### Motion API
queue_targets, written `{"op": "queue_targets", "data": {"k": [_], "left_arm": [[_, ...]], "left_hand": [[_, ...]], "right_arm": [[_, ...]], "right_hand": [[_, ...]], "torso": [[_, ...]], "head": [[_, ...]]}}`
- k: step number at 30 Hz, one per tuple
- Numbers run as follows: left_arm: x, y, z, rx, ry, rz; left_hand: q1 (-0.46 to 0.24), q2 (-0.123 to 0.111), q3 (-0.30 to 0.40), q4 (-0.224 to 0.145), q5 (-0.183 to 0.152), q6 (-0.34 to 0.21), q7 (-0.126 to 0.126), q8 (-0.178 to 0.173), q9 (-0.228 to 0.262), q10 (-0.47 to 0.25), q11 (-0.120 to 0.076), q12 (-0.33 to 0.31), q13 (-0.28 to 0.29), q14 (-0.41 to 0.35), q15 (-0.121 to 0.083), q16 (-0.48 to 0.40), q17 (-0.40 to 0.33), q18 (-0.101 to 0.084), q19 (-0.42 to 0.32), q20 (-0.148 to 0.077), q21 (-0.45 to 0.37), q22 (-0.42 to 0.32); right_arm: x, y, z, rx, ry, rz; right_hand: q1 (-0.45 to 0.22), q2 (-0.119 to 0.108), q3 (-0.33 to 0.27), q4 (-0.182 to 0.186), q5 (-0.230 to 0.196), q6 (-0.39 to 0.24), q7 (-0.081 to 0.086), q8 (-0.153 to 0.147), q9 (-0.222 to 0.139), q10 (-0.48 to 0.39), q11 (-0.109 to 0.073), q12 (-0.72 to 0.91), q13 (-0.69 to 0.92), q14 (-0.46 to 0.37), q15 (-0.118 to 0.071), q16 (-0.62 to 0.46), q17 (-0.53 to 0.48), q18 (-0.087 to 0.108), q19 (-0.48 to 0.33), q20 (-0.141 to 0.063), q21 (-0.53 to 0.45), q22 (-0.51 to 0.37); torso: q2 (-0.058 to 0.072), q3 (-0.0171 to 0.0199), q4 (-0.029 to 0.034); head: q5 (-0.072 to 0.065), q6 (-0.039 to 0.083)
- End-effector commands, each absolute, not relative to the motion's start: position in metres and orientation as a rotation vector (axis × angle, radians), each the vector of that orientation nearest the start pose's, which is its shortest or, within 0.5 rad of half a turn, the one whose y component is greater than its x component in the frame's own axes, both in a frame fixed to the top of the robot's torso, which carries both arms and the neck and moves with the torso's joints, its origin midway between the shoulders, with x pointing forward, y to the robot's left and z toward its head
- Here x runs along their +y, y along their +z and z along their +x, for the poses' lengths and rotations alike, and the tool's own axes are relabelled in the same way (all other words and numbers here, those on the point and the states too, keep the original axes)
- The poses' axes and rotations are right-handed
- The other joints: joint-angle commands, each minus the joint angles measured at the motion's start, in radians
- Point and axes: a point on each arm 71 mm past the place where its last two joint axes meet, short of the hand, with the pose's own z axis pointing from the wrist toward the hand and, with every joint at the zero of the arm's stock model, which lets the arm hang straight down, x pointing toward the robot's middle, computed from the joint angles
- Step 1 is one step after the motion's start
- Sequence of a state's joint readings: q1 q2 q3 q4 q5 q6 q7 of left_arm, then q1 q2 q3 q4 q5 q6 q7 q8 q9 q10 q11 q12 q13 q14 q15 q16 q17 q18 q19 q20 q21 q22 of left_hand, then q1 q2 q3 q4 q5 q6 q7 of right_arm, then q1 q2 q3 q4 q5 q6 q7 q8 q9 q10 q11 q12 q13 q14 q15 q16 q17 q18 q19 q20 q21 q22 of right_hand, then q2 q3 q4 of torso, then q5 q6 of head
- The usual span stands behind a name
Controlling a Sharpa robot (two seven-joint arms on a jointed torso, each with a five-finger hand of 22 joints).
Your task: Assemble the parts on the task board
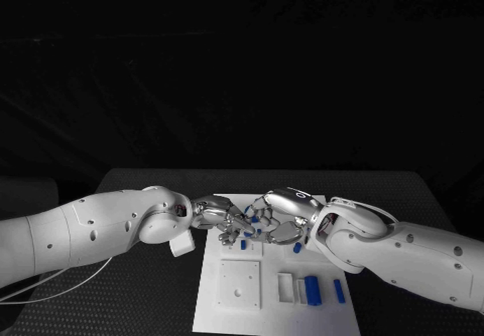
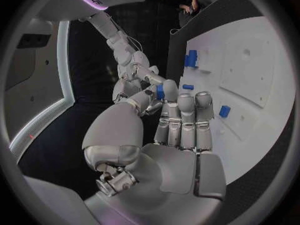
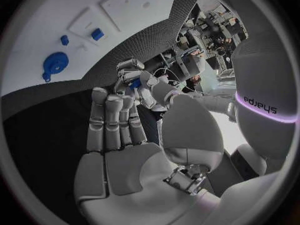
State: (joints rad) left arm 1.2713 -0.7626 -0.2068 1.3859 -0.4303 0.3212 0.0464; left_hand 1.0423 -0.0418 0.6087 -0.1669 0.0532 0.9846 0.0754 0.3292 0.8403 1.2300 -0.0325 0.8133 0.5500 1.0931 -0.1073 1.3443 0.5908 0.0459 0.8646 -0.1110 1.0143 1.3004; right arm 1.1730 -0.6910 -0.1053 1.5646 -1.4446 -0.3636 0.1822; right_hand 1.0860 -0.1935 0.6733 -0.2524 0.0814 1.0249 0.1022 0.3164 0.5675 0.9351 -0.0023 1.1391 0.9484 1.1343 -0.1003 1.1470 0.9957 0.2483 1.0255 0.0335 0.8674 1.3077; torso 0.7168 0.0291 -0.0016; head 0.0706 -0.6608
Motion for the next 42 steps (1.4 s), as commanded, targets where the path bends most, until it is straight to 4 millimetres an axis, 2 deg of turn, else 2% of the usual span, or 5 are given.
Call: {"op": "queue_targets", "data": {"k": [1,10,24,35,42], "left_arm": [[0.1802,-0.2329,0.4739,2.327,-1.461,-0.549],[0.1816,-0.2333,0.4747,2.323,-1.450,-0.572],[0.1833,-0.2337,0.4750,2.325,-1.439,-0.579],[0.1858,-0.2344,0.4757,2.325,-1.418,-0.591],[0.1865,-0.2348,0.4756,2.328,-1.409,-0.595]], "left_hand": [[0.014,0.030,0.002,0.005,0.000,-0.011,0.001,-0.004,0.001,-0.007,-0.002,-0.005,-0.001,-0.031,-0.030,-0.002,0.001,-0.015,-0.006,-0.113,-0.007,0.002],[-0.051,-0.033,-0.032,0.067,-0.004,-0.031,0.007,-0.024,-0.007,-0.012,0.004,-0.004,-0.002,-0.035,-0.026,-0.001,0.001,-0.014,-0.008,-0.114,-0.012,0.005],[-0.055,-0.045,-0.033,0.077,-0.004,-0.033,0.008,-0.030,-0.011,-0.014,0.004,-0.004,-0.001,-0.036,-0.025,-0.001,0.000,-0.012,-0.008,-0.116,-0.014,0.006],[-0.080,-0.088,-0.045,0.102,-0.004,-0.039,0.011,-0.042,-0.021,-0.017,0.007,-0.002,-0.001,-0.037,-0.023,-0.002,-0.001,-0.009,-0.005,-0.113,-0.017,0.008],[-0.096,-0.101,-0.048,0.120,-0.004,-0.038,0.012,-0.046,-0.025,-0.019,0.008,-0.001,0.000,-0.038,-0.022,-0.002,-0.002,-0.008,-0.005,-0.113,-0.020,0.008]], "right_arm": [[-0.0985,-0.2018,0.4383,1.529,1.054,-0.446],[-0.0999,-0.2021,0.4391,1.529,1.041,-0.437],[-0.1022,-0.2021,0.4406,1.524,1.014,-0.426],[-0.1047,-0.2017,0.4419,1.515,0.984,-0.410],[-0.1057,-0.2017,0.4419,1.511,0.973,-0.401]], "right_hand": [[-0.009,-0.006,-0.005,0.002,0.010,0.011,-0.001,0.005,0.007,0.011,-0.001,0.006,-0.004,0.008,-0.004,0.007,-0.002,0.013,0.012,-0.001,0.006,0.017],[-0.033,-0.005,-0.015,0.008,0.054,0.029,-0.011,0.013,0.016,0.030,-0.011,0.011,-0.015,0.027,-0.013,0.013,-0.006,0.013,0.031,-0.011,0.009,0.017],[-0.045,0.001,-0.018,0.013,0.066,0.040,-0.015,0.017,0.021,0.037,-0.015,0.013,-0.019,0.033,-0.016,0.015,-0.008,0.013,0.037,-0.014,0.009,0.017],[-0.056,0.000,-0.018,0.018,0.073,0.047,-0.019,0.019,0.024,0.044,-0.018,0.015,-0.023,0.040,-0.020,0.017,-0.009,0.013,0.045,-0.017,0.011,0.017],[-0.060,-0.002,-0.017,0.020,0.077,0.050,-0.020,0.020,0.025,0.048,-0.020,0.016,-0.024,0.044,-0.022,0.018,-0.009,0.013,0.050,-0.020,0.011,0.016]], "torso": [[0.000,0.0006,-0.0002],[0.000,0.0007,-0.0001],[0.000,0.0008,-0.0008],[0.000,0.0007,-0.0004],[0.000,0.0006,-0.0003]], "head": [[-0.001,0.000],[-0.002,0.002],[-0.004,0.002],[-0.007,0.003],[-0.009,0.003]]}}
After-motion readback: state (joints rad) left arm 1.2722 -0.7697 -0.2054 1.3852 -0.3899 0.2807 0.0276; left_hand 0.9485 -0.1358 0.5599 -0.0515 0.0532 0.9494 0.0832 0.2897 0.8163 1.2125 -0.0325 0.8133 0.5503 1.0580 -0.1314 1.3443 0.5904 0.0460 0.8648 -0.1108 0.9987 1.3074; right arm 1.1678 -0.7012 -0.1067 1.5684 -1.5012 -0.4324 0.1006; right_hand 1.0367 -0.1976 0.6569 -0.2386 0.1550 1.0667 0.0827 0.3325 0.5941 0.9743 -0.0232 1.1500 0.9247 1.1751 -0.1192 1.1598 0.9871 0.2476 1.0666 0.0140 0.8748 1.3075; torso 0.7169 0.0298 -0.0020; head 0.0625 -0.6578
